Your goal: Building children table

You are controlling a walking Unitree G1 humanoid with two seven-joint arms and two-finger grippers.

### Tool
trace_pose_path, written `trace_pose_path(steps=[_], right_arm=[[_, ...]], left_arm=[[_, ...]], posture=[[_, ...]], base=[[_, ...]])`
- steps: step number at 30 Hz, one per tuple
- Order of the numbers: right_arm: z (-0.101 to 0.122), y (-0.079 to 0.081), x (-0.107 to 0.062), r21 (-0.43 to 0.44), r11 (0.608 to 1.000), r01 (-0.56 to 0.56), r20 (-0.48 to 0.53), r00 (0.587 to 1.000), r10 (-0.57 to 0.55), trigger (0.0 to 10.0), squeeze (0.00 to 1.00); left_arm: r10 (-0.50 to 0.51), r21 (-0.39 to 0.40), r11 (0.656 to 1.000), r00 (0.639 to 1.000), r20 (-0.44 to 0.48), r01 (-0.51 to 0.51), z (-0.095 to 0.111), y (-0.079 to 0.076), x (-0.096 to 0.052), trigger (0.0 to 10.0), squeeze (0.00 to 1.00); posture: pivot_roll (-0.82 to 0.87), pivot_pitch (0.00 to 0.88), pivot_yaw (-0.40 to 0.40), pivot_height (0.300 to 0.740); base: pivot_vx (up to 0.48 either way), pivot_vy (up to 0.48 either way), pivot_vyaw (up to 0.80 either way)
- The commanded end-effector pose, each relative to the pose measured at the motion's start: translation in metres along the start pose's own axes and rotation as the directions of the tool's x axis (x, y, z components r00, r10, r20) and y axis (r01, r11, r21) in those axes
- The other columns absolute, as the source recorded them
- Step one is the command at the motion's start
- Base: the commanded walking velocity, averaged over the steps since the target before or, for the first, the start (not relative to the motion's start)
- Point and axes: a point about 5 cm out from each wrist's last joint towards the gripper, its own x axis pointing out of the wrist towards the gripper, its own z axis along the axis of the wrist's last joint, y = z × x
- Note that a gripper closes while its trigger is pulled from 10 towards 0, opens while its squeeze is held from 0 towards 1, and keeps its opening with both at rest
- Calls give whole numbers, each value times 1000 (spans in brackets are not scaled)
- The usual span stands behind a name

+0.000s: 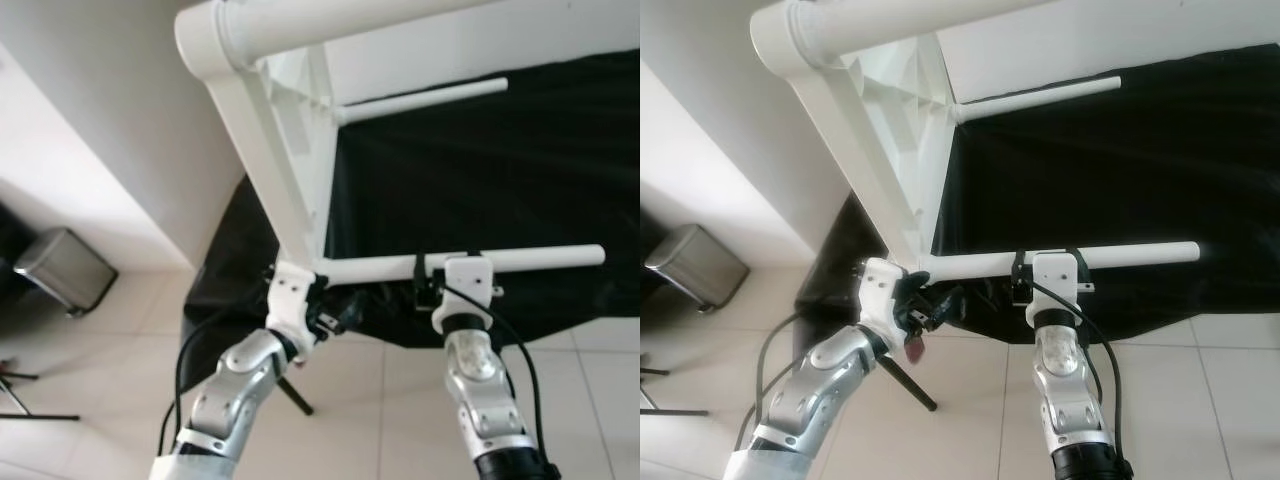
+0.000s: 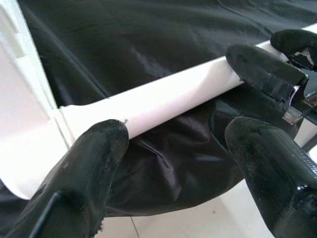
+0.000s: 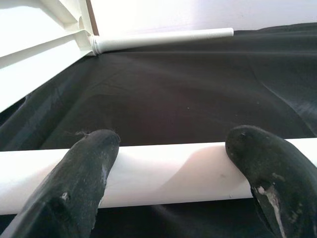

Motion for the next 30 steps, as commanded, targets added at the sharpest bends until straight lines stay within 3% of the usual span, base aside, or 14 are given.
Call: trace_pose_path(steps=[1, 13, 16, 20, 22, 30], right_arm=[[-2, 7, -4, 5, 1000, -21, -12, 1000, 21, 10000, 0], [4, 10, 0, -7, 998, -64, 13, 998, 64, 10000, 0], [5, 3, 4, -5, 999, -45, 1, 999, 45, 10000, 0], [6, 0, 4, -7, 999, -37, 0, 999, 37, 10000, 0], [4, -7, 3, -34, 999, -40, -9, 999, 40, 10000, 0], [5, -15, 8, -49, 998, -46, -3, 999, 46, 10000, 0]], left_arm=[[-138, 18, 990, 990, -33, 139, -6, -1, -5, 10000, 0], [-141, 53, 988, 989, -37, 143, -6, 0, -4, 10000, 0], [-67, 174, 982, 998, -20, 69, -1, 13, -5, 10000, 0], [-27, 181, 983, 1000, -3, 27, 2, 21, -6, 10000, 0], [73, 161, 984, 996, 55, -81, 11, 35, -8, 10000, 0], [72, 179, 980, 993, 96, -89, 13, 22, -11, 10000, 0]], posture=[[-186, 0, 293, 740], [-125, 0, 221, 740], [-74, 0, 153, 740], [-57, 0, 120, 740], [-14, 0, 68, 740], [15, 0, 32, 740]], base=[[0, 0, 0], [0, 0, 0], [0, 0, 0], [0, 0, 0], [0, 0, 0], [0, 0, 0]])
